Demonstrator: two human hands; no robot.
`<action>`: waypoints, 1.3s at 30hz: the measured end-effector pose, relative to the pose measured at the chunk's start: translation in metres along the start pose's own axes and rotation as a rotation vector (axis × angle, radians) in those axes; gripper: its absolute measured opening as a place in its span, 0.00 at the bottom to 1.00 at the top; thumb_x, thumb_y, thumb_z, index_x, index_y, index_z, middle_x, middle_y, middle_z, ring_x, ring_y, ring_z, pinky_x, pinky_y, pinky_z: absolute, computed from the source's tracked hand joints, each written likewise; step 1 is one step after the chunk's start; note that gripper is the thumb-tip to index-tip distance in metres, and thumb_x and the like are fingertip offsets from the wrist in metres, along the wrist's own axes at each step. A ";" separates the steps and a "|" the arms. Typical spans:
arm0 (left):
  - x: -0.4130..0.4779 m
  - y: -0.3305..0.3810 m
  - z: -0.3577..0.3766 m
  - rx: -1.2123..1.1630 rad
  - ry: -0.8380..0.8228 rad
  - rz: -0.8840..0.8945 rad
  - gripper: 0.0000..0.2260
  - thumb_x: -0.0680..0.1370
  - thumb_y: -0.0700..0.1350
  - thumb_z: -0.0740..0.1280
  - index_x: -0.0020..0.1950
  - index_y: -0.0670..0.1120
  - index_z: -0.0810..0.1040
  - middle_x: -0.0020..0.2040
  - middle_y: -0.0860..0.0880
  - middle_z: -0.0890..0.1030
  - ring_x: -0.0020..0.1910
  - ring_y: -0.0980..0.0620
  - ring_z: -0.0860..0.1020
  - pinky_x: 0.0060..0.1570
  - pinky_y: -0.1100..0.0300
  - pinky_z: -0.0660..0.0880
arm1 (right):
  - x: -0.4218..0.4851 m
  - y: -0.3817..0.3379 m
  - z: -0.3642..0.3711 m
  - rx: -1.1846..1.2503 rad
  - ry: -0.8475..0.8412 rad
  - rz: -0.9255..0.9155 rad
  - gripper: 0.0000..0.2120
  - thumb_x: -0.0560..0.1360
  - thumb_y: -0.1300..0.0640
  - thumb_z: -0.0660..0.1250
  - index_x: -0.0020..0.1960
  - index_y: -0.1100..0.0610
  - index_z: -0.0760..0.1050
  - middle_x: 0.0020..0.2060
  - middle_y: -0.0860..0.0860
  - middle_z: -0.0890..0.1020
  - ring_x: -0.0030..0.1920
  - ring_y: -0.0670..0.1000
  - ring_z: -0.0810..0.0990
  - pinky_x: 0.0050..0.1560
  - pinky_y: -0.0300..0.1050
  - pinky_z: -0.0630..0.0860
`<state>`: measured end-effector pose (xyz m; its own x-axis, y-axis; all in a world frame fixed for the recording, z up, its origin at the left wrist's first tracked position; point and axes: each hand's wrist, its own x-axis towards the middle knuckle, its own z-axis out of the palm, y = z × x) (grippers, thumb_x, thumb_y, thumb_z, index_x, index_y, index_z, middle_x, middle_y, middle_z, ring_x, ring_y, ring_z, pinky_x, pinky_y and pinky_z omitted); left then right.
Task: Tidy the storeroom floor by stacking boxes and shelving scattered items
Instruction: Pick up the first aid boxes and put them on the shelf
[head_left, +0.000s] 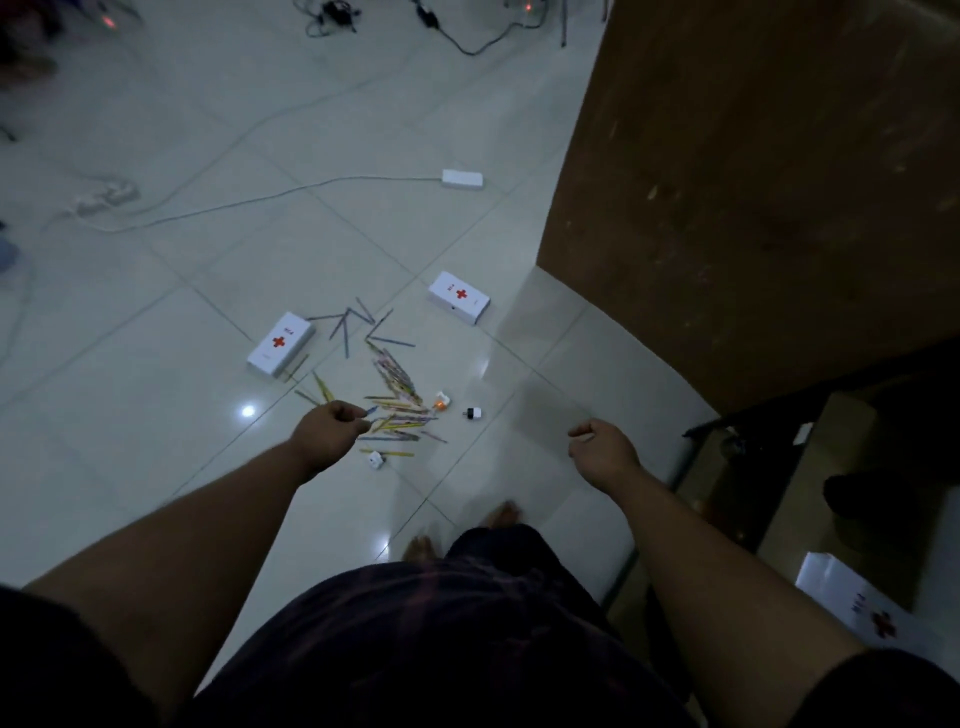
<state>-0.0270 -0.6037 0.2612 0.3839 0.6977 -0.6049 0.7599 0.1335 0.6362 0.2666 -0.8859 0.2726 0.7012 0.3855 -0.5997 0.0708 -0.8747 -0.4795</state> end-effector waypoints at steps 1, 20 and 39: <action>0.002 -0.002 -0.003 -0.011 0.011 -0.013 0.09 0.77 0.46 0.74 0.56 0.46 0.83 0.52 0.47 0.83 0.53 0.47 0.79 0.54 0.53 0.75 | 0.004 -0.004 0.001 -0.014 -0.005 -0.010 0.07 0.78 0.60 0.65 0.53 0.53 0.79 0.47 0.55 0.83 0.43 0.56 0.80 0.43 0.43 0.74; 0.064 0.050 -0.060 -0.030 0.233 0.047 0.07 0.80 0.48 0.69 0.55 0.47 0.84 0.52 0.53 0.84 0.53 0.55 0.79 0.54 0.62 0.70 | 0.120 -0.139 0.030 -0.175 -0.057 -0.195 0.07 0.73 0.58 0.66 0.47 0.49 0.81 0.44 0.51 0.85 0.45 0.54 0.83 0.46 0.46 0.81; 0.219 -0.035 -0.332 0.169 -0.091 0.107 0.04 0.77 0.46 0.71 0.50 0.50 0.84 0.48 0.51 0.85 0.48 0.50 0.83 0.43 0.59 0.75 | 0.088 -0.314 0.224 0.040 0.023 -0.054 0.06 0.72 0.56 0.67 0.41 0.49 0.83 0.37 0.51 0.85 0.42 0.57 0.85 0.44 0.51 0.83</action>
<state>-0.1437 -0.2217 0.2658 0.5071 0.6339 -0.5840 0.7863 -0.0628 0.6147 0.1468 -0.5116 0.2270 0.7132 0.4250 -0.5575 0.0812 -0.8400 -0.5364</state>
